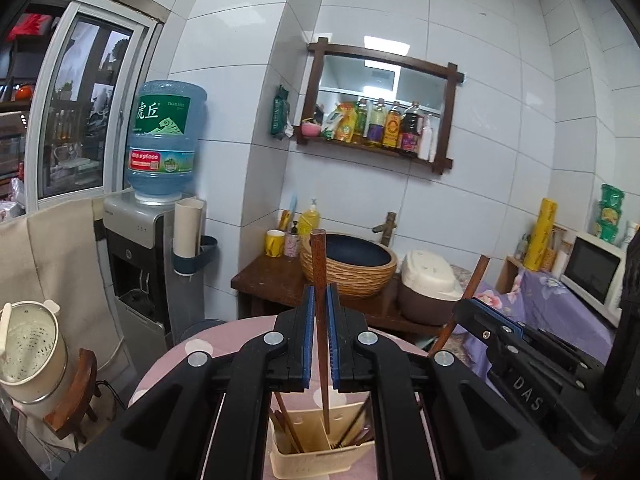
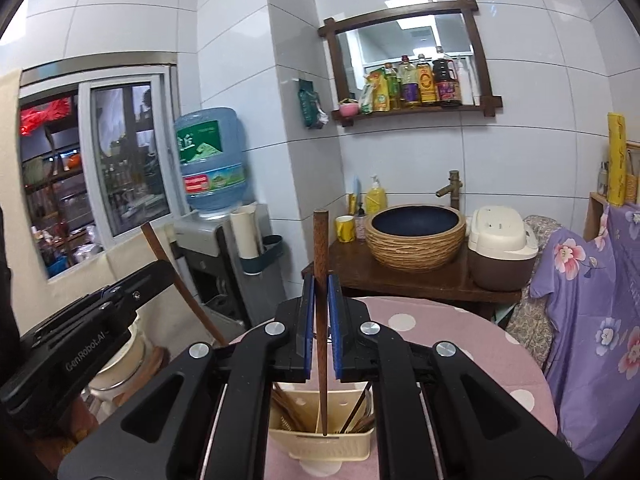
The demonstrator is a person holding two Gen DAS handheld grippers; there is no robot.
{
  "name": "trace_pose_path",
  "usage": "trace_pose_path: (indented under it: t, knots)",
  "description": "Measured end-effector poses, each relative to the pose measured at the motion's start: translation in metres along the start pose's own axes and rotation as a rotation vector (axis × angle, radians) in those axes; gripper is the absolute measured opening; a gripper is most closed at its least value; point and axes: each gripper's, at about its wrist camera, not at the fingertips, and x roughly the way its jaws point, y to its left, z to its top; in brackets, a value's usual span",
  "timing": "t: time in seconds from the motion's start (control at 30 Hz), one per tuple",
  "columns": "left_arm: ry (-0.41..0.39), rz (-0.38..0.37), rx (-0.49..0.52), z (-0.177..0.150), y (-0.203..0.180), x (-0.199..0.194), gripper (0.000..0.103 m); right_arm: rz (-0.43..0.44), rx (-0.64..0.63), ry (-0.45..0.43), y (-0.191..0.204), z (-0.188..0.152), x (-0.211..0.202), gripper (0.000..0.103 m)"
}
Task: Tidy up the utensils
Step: 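Carry both chopsticks into the cream holder and open both tools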
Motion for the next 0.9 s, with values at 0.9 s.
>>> trace_pose_path:
  t: [0.9]
  knots:
    - [0.212,0.031,0.000,-0.113,0.029,0.066,0.007,-0.067,-0.072,0.128,0.000,-0.107,0.062,0.009]
